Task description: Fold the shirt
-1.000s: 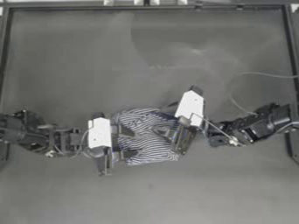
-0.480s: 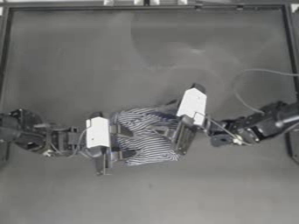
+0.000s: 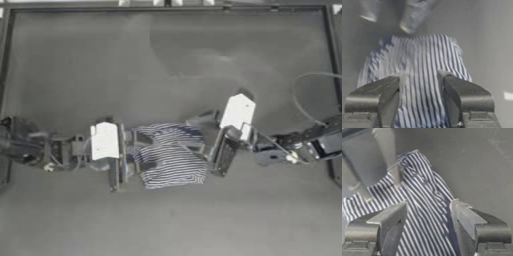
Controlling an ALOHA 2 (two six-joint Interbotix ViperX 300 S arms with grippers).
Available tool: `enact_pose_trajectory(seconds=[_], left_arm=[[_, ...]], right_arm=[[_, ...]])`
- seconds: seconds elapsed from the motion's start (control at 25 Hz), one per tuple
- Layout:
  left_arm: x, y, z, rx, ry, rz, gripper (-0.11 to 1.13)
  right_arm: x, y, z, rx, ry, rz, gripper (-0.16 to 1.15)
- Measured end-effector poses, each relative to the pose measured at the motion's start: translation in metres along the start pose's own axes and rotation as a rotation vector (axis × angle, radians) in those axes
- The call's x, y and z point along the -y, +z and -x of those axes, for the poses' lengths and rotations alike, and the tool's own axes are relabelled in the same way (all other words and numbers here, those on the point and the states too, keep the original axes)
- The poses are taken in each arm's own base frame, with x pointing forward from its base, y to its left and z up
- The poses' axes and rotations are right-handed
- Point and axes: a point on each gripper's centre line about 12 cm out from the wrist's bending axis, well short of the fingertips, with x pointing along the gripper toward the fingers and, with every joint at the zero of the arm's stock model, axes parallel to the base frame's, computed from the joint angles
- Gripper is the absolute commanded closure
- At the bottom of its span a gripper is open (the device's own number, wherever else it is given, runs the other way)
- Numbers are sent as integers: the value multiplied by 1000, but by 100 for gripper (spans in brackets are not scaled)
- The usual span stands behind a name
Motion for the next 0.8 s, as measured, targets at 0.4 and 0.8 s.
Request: enact_pose_trajectory(seconds=[0.4,0.8], left_arm=[[-26,0,2,-37,60,21,21],[-32,-25,-6,-107,78,35,21]], right_arm=[[-17,8,14,26,51,-1,11],[-24,7,23,-2,70,-3,11]])
